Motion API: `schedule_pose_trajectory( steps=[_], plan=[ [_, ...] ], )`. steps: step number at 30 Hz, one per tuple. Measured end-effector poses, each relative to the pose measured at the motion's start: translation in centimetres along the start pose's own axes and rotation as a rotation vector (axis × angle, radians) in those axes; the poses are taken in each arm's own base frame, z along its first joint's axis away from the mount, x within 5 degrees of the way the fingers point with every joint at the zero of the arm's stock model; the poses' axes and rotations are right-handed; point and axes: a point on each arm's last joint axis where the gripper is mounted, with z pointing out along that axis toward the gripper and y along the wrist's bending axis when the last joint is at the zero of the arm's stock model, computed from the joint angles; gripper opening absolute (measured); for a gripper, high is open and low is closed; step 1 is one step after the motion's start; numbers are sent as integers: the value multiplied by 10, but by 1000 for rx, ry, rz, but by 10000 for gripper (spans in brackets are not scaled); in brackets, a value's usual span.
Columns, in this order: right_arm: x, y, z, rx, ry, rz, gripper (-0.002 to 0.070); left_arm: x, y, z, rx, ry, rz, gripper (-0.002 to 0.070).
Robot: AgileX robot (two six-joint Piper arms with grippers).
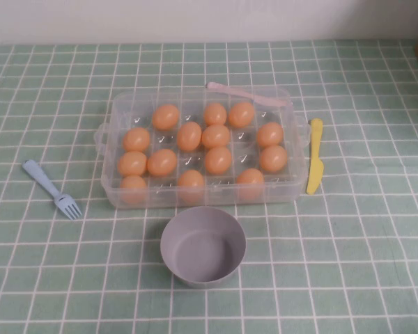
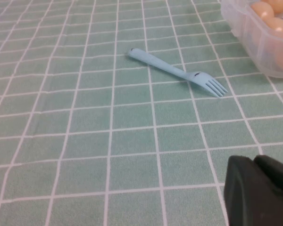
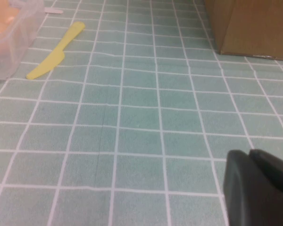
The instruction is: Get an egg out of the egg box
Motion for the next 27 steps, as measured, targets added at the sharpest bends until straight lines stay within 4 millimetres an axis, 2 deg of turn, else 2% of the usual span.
schedule_pose_trajectory(
  steps=[22, 27],
  plan=[
    [0, 0, 0, 0, 0, 0, -17, -2, 0, 0, -4, -18, 11, -4],
    [0, 0, 0, 0, 0, 0, -17, -7, -2, 0, 23, -77, -72, -4]
  ],
)
